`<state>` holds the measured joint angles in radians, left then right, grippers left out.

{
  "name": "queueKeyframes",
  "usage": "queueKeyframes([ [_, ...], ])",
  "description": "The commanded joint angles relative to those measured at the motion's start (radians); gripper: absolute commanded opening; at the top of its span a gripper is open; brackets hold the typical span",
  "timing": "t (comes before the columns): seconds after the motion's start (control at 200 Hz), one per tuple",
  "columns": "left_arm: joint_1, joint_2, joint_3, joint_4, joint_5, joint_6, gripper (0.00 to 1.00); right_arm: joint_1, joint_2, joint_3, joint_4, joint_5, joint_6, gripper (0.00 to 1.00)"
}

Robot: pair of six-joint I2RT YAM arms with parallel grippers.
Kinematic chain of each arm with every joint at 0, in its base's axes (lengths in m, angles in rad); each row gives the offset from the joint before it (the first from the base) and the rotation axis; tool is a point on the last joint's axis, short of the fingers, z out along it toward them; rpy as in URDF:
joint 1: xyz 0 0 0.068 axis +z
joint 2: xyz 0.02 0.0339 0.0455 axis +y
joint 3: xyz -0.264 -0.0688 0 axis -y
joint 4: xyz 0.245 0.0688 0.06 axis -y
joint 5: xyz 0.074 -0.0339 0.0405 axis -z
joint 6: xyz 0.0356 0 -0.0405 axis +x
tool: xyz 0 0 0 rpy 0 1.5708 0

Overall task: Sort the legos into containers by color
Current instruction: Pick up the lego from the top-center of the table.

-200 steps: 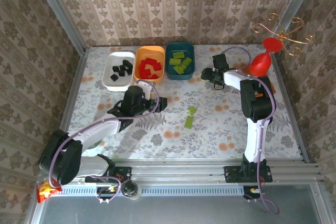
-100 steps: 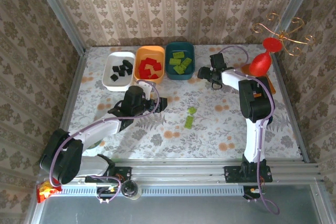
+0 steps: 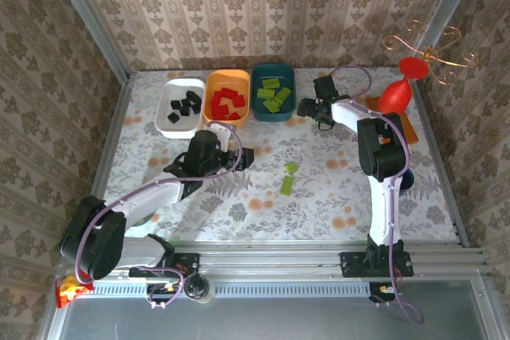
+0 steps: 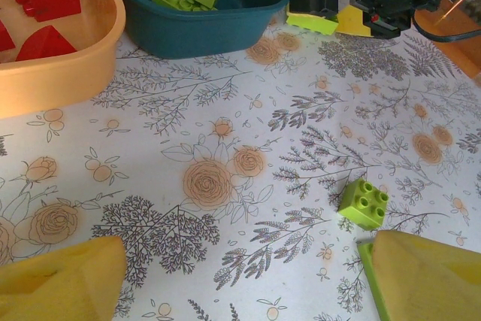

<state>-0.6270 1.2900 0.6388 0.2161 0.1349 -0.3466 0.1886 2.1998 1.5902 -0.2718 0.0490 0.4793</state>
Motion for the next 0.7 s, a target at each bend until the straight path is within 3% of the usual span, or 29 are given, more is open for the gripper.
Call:
queueKeyframes([
  [0.0,0.006,-0.004,0.004,0.007,0.005,0.009,0.86,0.004,0.041,0.050,-0.099,0.059,0.012,0.87],
  [0.3,0.007,-0.014,0.001,0.005,0.002,0.009,0.86,-0.024,0.047,0.068,-0.138,0.084,0.000,0.85],
  [0.695,0.009,-0.009,0.001,0.007,0.003,0.009,0.86,-0.032,0.066,0.097,-0.126,0.026,0.004,0.79],
])
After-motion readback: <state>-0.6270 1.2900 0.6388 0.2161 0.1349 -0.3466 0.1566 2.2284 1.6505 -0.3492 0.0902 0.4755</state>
